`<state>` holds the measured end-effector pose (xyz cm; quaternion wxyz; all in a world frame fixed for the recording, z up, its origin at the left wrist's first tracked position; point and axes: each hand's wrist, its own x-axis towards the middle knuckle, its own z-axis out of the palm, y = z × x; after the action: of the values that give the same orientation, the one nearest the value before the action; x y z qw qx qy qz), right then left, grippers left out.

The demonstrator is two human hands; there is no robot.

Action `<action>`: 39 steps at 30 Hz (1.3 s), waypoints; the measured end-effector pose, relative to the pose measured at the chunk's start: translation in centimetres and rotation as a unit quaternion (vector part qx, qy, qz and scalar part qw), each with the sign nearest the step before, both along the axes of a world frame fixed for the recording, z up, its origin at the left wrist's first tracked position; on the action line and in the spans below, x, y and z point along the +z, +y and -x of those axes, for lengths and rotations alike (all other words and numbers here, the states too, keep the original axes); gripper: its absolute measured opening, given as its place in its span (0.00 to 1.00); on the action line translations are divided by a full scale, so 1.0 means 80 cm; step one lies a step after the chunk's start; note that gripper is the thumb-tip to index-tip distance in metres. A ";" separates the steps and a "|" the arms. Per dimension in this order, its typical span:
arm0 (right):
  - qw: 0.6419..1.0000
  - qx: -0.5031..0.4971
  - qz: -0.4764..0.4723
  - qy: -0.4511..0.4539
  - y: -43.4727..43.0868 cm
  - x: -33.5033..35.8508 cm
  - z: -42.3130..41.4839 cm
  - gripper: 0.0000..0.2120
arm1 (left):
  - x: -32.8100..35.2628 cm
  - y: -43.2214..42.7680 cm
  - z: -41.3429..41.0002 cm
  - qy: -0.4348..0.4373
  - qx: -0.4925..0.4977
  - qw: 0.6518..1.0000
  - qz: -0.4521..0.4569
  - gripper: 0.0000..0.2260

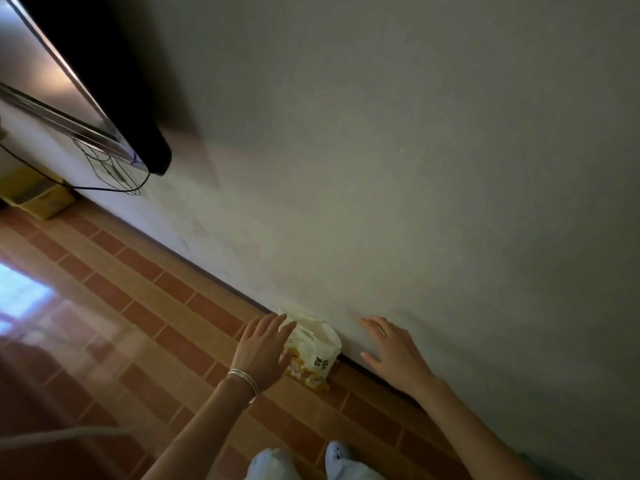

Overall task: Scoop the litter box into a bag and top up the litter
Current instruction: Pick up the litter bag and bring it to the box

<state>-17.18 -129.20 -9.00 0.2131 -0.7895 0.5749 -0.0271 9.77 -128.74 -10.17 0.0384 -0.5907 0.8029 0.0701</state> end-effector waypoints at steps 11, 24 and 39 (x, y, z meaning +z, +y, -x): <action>0.991 -0.125 -0.047 -0.019 -0.039 -0.049 -0.074 0.30 | -0.032 -0.104 -0.073 -0.015 -0.122 0.991 -0.047 0.26; 0.950 -0.280 -0.115 -0.070 -0.061 -0.169 -0.161 0.32 | -0.149 -0.174 -0.132 0.019 -0.184 0.977 -0.106 0.26; 0.944 -0.310 -0.114 0.012 -0.144 -0.521 -0.141 0.41 | -0.532 -0.287 -0.112 -0.037 -0.125 0.985 -0.113 0.39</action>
<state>-5.87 -140.70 -50.64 0.2762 -0.5425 0.7932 -0.0170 18.76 -151.70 -52.75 0.1428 -0.4801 0.8552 0.1331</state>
